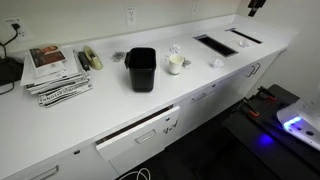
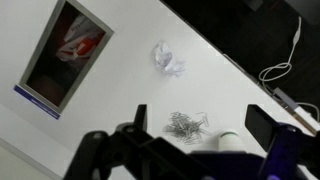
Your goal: Open the second drawer from the right then put the white paper in the open drawer
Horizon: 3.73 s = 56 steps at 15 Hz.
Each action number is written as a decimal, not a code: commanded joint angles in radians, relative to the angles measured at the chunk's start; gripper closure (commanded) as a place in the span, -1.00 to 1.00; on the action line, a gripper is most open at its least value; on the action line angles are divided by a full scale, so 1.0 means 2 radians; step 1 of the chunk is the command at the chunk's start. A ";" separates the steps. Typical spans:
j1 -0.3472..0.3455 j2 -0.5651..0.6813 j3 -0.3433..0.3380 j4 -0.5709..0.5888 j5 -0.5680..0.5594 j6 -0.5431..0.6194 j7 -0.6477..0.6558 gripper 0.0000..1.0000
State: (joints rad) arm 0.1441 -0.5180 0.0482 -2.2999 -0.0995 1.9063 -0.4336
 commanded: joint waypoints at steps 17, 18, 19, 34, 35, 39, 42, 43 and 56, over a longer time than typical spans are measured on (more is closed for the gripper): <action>0.161 -0.002 0.095 -0.080 0.006 0.018 -0.026 -1.00; 0.166 0.009 0.102 -0.078 0.006 0.033 -0.026 -1.00; 0.175 0.027 0.113 -0.074 0.008 0.053 -0.023 -1.00; 0.246 0.420 0.232 0.067 -0.224 0.281 0.142 -1.00; 0.263 0.448 0.222 0.087 -0.247 0.281 0.157 -1.00; 0.340 0.557 0.176 0.179 -0.293 0.271 0.186 -1.00; 0.355 0.553 0.162 0.167 -0.269 0.283 0.166 -1.00; 0.364 0.567 0.157 0.180 -0.266 0.283 0.165 -1.00; 0.481 0.635 0.081 0.258 -0.328 0.256 0.238 -1.00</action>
State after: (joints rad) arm 0.9977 0.6902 0.2763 -1.8698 -0.6970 2.4630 -0.0397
